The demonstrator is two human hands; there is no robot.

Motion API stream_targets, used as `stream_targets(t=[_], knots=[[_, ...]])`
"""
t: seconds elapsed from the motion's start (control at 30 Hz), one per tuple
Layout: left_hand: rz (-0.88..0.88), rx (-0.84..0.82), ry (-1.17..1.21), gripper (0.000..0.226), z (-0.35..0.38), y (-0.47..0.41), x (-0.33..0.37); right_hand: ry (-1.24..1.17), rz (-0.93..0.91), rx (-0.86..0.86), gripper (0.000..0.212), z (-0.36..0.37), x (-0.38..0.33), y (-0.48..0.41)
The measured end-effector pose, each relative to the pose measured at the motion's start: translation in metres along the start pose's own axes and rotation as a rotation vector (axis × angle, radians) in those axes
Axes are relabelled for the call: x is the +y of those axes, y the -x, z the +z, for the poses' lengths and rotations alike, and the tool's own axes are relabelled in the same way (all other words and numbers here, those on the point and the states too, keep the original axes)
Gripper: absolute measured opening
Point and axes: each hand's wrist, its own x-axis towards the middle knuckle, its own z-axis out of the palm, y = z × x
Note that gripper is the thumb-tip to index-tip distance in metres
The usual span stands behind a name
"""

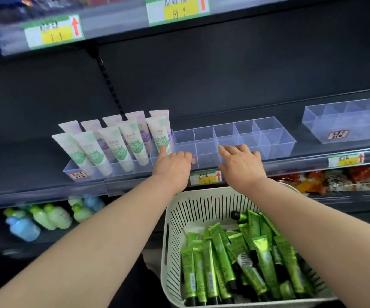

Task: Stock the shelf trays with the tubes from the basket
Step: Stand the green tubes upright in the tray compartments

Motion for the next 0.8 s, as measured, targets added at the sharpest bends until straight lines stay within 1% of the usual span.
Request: stream_targets(t=[0.17,0.33,0.43,0.5,0.6,0.63,0.7,0.73,0.8], knots=[[-0.003,-0.006,0.006,0.039,-0.001,-0.001,0.0,-0.007,-0.012,-0.006,0.056,0.002,0.001,-0.001],[-0.035,-0.067,-0.003,0.038,-0.004,0.003,-0.004,-0.011,-0.046,-0.001,0.057,0.005,-0.005,-0.003],[-0.056,-0.084,0.038,0.037,-0.003,0.005,-0.004,-0.036,-0.061,0.016,0.057,0.006,-0.006,0.001],[-0.027,0.005,0.101,0.04,0.0,0.007,0.002,-0.069,-0.07,0.081,0.056,0.009,-0.002,0.01],[0.126,0.223,0.216,0.042,0.008,0.015,0.022,-0.118,-0.098,0.204,0.051,0.019,0.008,0.029],[0.181,0.252,0.241,0.04,0.012,0.019,0.029,-0.14,-0.101,0.231,0.048,0.024,0.013,0.037],[0.252,0.213,0.28,0.036,0.025,0.027,0.044,-0.159,-0.109,0.221,0.044,0.036,0.022,0.051],[0.265,0.164,0.294,0.034,0.034,0.03,0.051,-0.155,-0.115,0.183,0.044,0.042,0.027,0.058],[0.253,0.027,0.302,0.032,0.055,0.033,0.065,-0.15,-0.114,0.043,0.045,0.055,0.037,0.071]])
